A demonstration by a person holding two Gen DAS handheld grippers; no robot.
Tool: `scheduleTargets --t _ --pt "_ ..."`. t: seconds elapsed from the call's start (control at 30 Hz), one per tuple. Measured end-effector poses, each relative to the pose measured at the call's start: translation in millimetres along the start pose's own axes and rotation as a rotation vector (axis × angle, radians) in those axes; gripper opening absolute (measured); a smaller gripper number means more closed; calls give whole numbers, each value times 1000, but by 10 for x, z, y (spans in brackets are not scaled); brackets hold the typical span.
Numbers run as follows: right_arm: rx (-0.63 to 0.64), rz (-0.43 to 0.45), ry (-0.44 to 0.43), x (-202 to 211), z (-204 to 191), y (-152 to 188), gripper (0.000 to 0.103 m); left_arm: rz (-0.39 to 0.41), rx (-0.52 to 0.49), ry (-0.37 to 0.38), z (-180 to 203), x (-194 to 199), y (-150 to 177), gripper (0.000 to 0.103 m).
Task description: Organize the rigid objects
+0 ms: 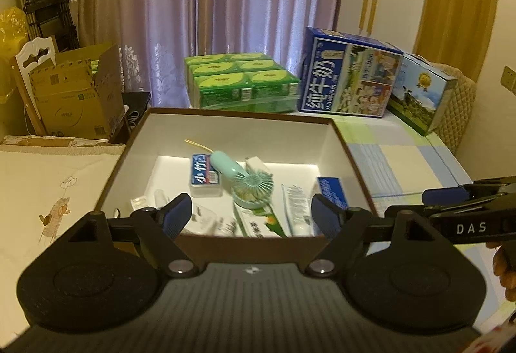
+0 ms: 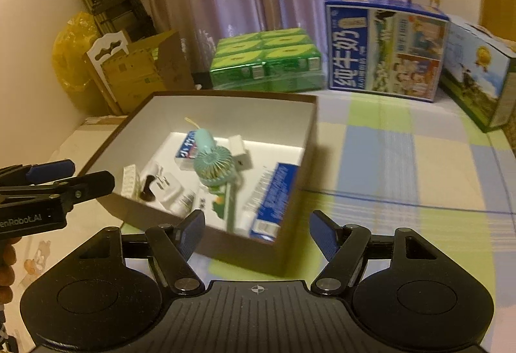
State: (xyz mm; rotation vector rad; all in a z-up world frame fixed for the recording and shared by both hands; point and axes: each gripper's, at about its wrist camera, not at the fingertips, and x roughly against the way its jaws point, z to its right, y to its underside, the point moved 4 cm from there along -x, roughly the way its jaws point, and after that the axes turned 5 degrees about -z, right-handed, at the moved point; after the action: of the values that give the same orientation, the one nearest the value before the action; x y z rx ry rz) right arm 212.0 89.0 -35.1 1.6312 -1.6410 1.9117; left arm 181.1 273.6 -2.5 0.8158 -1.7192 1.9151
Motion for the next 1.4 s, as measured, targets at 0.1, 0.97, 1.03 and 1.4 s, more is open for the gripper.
scheduleTargets --t 0.1,0.97,1.03,1.4 --pt "-9 -2 4 158 141 155 69 -5 -11 6 196 80 96 78" --pt "-142 -52 81 1353 1179 1396 69 -160 -80 93 1858 528 1100 76" --pt "-148 -54 85 1413 1211 1472 69 -166 -83 93 1934 562 1162 76" --pt "-176 -75 94 1622 1310 1797 69 -180 -93 101 2172 714 1389 76"
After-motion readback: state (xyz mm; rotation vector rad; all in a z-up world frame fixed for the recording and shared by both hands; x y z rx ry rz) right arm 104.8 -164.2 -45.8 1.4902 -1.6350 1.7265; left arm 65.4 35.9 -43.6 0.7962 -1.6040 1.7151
